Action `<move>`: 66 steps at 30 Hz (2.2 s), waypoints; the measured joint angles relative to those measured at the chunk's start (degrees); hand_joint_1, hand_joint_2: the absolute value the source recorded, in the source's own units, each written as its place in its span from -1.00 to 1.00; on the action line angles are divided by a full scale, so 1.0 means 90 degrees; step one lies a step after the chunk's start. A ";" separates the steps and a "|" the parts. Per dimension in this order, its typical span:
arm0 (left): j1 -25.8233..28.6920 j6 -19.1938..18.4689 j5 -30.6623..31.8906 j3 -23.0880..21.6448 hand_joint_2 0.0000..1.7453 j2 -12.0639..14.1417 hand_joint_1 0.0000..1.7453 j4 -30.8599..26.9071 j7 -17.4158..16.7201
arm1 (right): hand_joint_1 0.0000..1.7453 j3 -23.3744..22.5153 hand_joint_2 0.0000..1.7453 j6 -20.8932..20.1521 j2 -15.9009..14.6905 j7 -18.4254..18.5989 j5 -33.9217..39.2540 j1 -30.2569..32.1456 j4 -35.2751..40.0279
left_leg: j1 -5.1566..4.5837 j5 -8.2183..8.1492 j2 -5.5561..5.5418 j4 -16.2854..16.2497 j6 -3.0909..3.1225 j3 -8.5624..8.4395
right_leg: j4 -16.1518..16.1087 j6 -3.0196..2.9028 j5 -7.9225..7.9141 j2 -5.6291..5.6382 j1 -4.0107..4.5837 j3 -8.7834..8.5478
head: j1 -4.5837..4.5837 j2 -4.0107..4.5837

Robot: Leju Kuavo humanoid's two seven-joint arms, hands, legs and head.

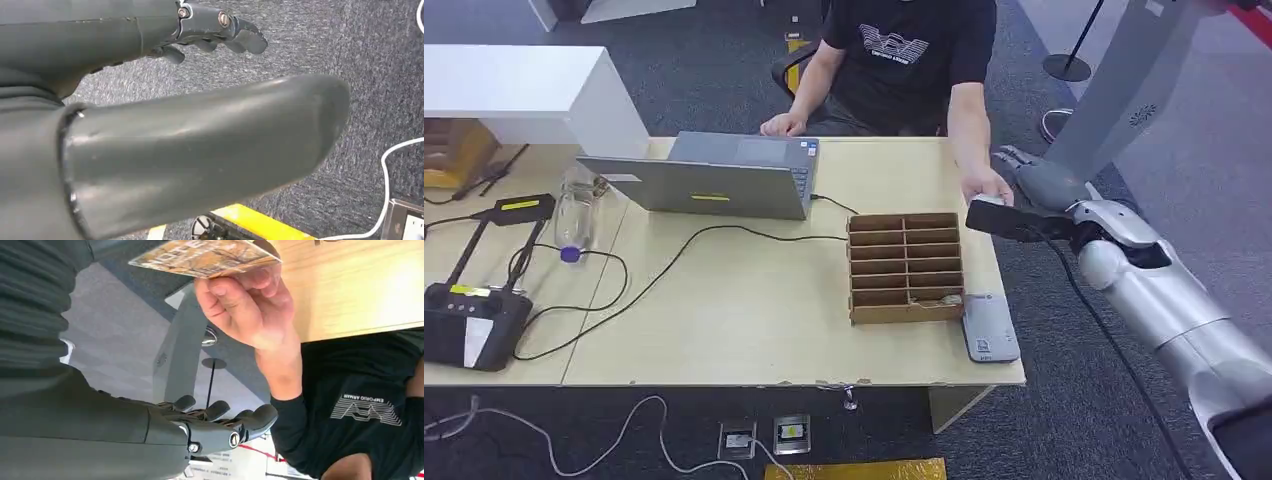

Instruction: Pass the card to the sensor for recognition and then transmit it.

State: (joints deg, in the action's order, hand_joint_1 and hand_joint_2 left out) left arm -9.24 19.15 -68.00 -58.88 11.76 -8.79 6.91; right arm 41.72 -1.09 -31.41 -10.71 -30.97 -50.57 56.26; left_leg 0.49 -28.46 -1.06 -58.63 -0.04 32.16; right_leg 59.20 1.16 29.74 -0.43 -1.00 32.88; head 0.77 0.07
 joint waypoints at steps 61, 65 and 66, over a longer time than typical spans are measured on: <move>0.0106 0.0469 -0.0262 0.0000 -1.00 -0.0078 -1.00 0.0000 0.0017 | 1.00 -0.1156 1.00 0.1547 -0.0760 0.1651 -0.0920 0.3458 0.2838 | 0.0003 -0.0014 0.0031 0.0000 -0.0010 -0.0013 | -0.0012 0.0000 0.0000 0.0032 0.0002 -0.0004 | 0.0002 0.0000; 0.0105 0.0432 -0.0318 0.0000 -1.00 -0.0078 -1.00 0.0000 0.0032 | 1.00 -0.1224 1.00 0.1413 -0.0881 0.1712 -0.0847 0.3667 0.3220 | 0.0004 -0.0015 0.0032 0.0001 -0.0010 -0.0012 | -0.0011 0.0000 0.0000 0.0039 0.0003 -0.0002 | 0.0000 0.0000; 0.0105 0.0432 -0.0318 0.0000 -1.00 -0.0078 -1.00 0.0000 0.0032 | 1.00 -0.1224 1.00 0.1408 -0.0894 0.1712 -0.0855 0.3705 0.3281 | 0.0003 -0.0015 0.0032 0.0001 -0.0010 -0.0012 | -0.0012 0.0000 0.0000 0.0040 0.0003 -0.0001 | 0.0000 0.0000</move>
State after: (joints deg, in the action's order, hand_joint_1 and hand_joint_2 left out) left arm -8.30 23.04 -70.86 -58.88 11.06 -8.79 7.19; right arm 30.71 11.58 -39.45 4.70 -38.66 -17.22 85.79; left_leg 0.53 -28.60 -0.78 -58.62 -0.13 32.05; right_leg 59.10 1.16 29.74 -0.07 -0.98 32.87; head 0.76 0.07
